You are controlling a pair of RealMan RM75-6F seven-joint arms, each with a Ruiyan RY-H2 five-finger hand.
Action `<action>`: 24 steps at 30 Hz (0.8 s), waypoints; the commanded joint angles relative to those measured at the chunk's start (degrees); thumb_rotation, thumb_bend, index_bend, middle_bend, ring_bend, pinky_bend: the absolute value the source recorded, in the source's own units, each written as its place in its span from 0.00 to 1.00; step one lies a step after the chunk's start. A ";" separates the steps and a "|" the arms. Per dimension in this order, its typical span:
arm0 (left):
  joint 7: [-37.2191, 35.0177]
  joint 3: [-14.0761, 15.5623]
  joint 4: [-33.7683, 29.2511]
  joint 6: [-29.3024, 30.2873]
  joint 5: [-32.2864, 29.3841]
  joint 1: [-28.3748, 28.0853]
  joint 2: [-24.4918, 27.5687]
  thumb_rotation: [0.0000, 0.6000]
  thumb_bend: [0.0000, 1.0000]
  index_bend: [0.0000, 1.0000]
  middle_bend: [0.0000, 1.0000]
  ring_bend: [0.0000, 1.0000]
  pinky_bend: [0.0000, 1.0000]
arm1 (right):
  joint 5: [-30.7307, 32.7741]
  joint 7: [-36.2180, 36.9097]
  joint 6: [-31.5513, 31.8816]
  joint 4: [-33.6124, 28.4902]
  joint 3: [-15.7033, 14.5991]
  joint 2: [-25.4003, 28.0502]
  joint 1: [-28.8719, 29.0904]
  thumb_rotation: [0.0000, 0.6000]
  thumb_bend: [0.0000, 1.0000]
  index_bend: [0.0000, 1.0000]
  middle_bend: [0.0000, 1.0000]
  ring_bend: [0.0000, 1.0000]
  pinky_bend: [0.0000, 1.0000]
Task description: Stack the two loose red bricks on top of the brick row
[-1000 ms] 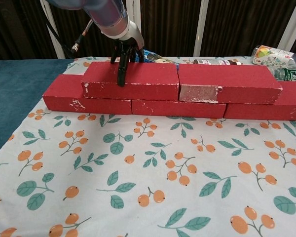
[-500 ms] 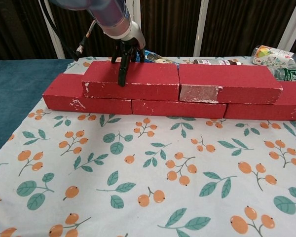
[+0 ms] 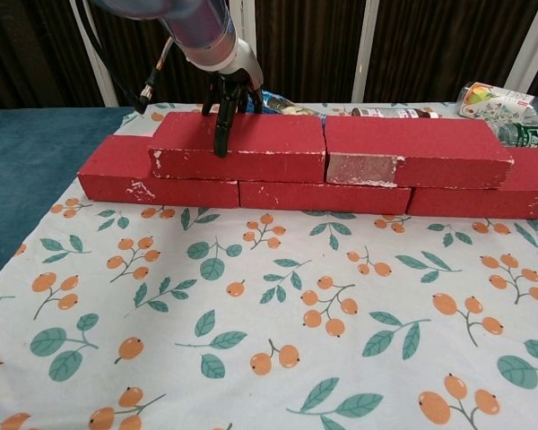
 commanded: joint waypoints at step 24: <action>4.92 -5.27 0.84 4.33 2.66 1.67 -1.78 1.00 0.00 0.00 0.00 0.00 0.13 | 1.11 -0.84 -0.30 -0.18 0.04 0.06 0.20 1.00 0.20 0.00 0.00 0.00 0.00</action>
